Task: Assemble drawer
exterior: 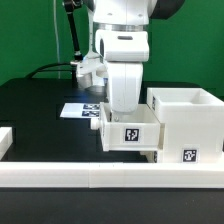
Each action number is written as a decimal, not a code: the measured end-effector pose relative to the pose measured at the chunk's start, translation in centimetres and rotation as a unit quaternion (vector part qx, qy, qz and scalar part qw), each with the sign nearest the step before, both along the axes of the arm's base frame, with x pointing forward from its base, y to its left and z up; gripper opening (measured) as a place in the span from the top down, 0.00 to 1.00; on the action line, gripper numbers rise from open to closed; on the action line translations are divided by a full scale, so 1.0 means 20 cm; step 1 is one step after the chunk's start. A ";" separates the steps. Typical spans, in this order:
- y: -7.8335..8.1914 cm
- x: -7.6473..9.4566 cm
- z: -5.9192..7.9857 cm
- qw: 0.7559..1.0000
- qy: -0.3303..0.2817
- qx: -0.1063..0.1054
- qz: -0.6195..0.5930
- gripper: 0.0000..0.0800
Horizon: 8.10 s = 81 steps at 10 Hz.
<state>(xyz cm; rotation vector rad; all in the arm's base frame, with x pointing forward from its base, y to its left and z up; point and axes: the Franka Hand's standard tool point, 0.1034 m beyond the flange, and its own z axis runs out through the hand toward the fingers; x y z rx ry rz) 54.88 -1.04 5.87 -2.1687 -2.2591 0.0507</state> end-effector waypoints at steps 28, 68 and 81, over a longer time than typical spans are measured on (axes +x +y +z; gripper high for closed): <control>0.01 0.01 -0.01 1.000 -0.019 0.003 -0.002 0.95; -0.12 -0.12 -0.26 0.998 0.012 0.011 -0.056 0.19; -0.16 -0.07 -0.11 0.998 0.006 0.003 -0.064 0.94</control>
Offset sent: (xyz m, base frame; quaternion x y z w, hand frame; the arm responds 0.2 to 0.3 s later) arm 0.0006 0.0030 0.0103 -0.0036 -0.0061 -0.0078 0.9999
